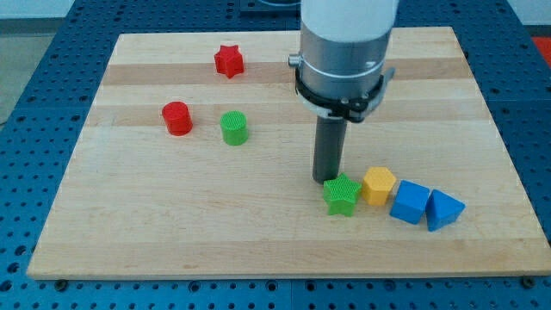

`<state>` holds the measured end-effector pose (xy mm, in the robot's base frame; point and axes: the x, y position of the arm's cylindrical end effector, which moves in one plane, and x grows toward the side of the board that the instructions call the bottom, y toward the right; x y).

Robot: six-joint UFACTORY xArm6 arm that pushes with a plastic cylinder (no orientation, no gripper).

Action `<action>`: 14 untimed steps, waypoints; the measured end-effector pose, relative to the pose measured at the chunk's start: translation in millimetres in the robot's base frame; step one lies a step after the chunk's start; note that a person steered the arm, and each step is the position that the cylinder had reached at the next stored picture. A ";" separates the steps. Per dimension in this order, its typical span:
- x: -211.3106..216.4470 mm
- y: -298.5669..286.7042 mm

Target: Slide the yellow heart diagonally in between both the green blocks

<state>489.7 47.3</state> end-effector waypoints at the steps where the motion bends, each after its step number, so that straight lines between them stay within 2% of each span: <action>1: -35.9 -2.9; 2: -51.8 -8.0; 4: -124.0 -5.6; 5: -173.6 9.0; 6: -186.6 -9.1; 7: -169.7 65.5; 8: -256.7 53.8; 9: -278.8 -18.8; 10: -209.7 -22.1; 11: -179.6 15.6; 12: -161.6 -11.2; 14: -230.1 -15.3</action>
<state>259.7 32.0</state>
